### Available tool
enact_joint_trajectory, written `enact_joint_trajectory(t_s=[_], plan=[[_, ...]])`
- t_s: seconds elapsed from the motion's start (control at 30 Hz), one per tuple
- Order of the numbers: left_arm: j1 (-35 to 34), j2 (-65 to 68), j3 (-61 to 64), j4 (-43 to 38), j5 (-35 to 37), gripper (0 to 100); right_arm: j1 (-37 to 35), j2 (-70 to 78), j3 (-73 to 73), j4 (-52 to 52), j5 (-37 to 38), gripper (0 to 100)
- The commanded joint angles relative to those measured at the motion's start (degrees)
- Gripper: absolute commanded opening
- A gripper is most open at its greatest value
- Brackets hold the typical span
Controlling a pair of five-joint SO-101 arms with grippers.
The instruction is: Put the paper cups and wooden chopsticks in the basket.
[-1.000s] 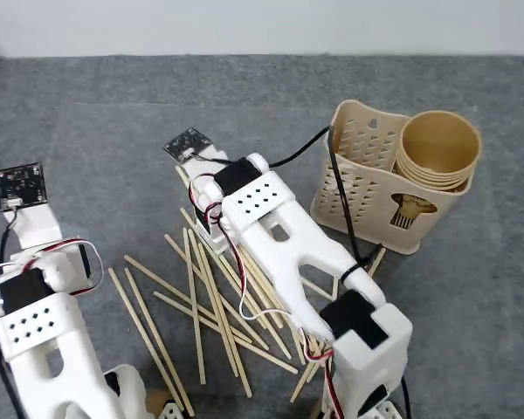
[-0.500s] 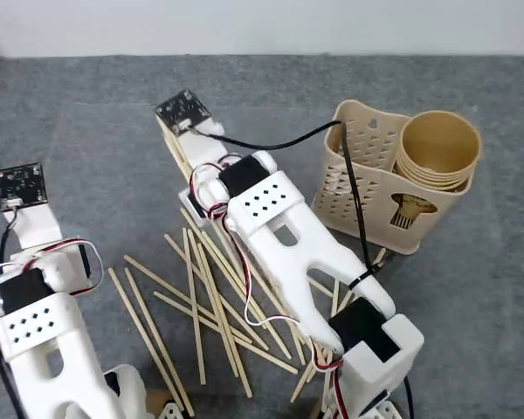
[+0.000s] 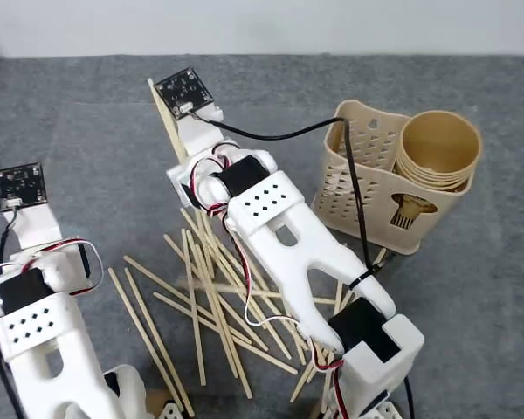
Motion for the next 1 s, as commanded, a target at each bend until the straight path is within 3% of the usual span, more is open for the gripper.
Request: enact_joint_trajectory(t_s=[0.0, 0.53, 0.97], plan=[[-0.1, -2.0, -0.5, -1.1, -0.3, 2, 0.4, -6.4, -2.0, -2.5, -0.6, 0.8], [-0.1, -2.0, 0.1, -2.4, -0.2, 2, 1.2, -22.5, -2.0, -3.3, -0.1, 0.7], [-0.1, -2.0, 0.1, -2.4, -0.2, 2, 13.3, -32.1, -2.0, -3.4, 4.5, 0.7]])
